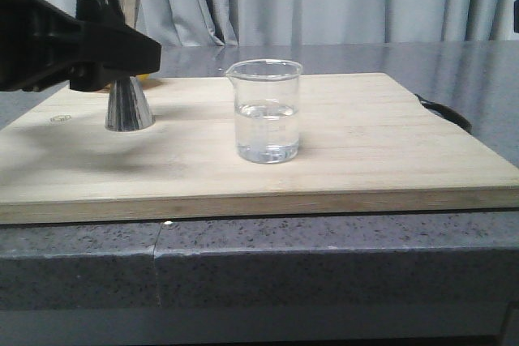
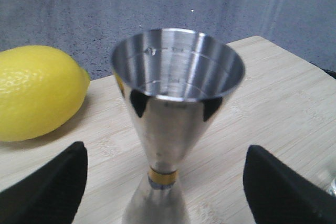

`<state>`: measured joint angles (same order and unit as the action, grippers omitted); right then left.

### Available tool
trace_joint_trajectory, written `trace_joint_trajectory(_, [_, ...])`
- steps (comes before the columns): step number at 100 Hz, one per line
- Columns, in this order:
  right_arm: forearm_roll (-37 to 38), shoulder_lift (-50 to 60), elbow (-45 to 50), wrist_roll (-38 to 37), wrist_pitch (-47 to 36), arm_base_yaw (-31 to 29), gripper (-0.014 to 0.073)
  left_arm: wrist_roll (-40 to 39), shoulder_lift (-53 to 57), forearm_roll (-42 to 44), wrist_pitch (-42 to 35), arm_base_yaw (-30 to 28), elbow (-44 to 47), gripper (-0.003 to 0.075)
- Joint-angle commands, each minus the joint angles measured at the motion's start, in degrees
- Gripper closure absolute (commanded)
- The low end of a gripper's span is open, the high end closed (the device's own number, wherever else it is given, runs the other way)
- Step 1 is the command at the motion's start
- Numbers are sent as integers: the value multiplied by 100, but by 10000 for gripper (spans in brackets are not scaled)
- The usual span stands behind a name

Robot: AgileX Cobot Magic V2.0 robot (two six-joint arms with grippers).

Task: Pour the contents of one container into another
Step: 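Move the left gripper down around the steel jigger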

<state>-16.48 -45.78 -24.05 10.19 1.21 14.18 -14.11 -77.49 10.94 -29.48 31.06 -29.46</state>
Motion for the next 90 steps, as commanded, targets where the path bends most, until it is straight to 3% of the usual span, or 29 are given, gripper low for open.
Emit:
trace_joint_trajectory(1, [-19, 1, -156, 49, -486, 8, 144, -90, -20, 1, -722, 55, -151, 175])
trace_joint_trajectory(34, [-19, 1, -156, 49, -532, 8, 144, -90, -457, 1, -1216, 55, -151, 190])
trace_joint_trajectory(90, [-19, 1, -156, 49, -545, 8, 144, 12, -587, 1, -1508, 55, -151, 519])
